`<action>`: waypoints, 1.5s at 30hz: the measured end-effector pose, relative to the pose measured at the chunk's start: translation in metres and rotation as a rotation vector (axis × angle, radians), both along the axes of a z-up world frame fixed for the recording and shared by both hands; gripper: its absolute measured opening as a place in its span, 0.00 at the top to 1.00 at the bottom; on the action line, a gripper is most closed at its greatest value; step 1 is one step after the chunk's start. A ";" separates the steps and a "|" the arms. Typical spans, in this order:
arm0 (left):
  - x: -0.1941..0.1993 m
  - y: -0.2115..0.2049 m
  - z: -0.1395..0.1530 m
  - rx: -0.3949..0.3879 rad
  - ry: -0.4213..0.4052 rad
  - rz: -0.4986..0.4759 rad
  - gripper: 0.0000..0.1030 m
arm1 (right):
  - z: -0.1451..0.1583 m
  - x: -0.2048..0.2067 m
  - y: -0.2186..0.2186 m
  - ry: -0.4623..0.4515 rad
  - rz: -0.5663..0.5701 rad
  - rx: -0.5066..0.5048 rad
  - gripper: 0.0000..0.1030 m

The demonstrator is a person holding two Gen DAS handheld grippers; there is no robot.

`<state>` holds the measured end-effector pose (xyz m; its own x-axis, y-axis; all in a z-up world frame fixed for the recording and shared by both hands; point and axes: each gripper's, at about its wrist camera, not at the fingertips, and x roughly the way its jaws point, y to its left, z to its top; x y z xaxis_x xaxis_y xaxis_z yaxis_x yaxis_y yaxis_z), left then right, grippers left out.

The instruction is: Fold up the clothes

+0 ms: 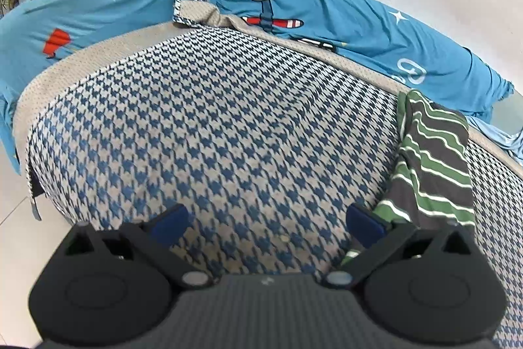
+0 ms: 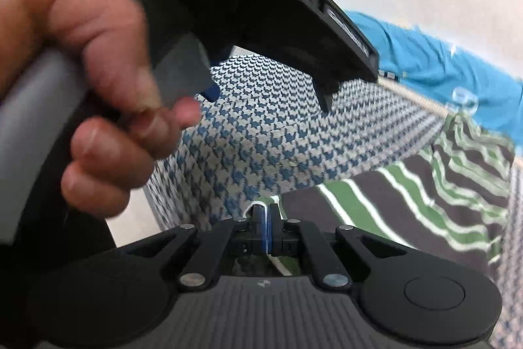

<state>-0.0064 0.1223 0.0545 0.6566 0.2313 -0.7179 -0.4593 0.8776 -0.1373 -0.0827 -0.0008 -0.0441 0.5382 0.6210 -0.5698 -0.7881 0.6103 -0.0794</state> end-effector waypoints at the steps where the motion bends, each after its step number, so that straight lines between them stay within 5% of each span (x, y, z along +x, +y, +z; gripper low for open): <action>1: 0.000 0.000 0.000 0.006 0.001 0.002 0.00 | -0.001 0.003 0.001 0.031 -0.012 0.015 0.97; 11: 0.005 -0.008 -0.004 0.032 0.020 -0.012 0.00 | -0.003 0.008 -0.020 0.180 0.033 0.028 0.85; 27: 0.038 -0.064 -0.027 0.057 0.081 -0.191 0.00 | 0.038 0.015 -0.121 0.088 -0.041 0.038 0.84; 45: 0.111 -0.077 -0.053 0.082 0.111 -0.230 0.00 | 0.029 0.117 -0.159 0.119 -0.105 0.026 0.83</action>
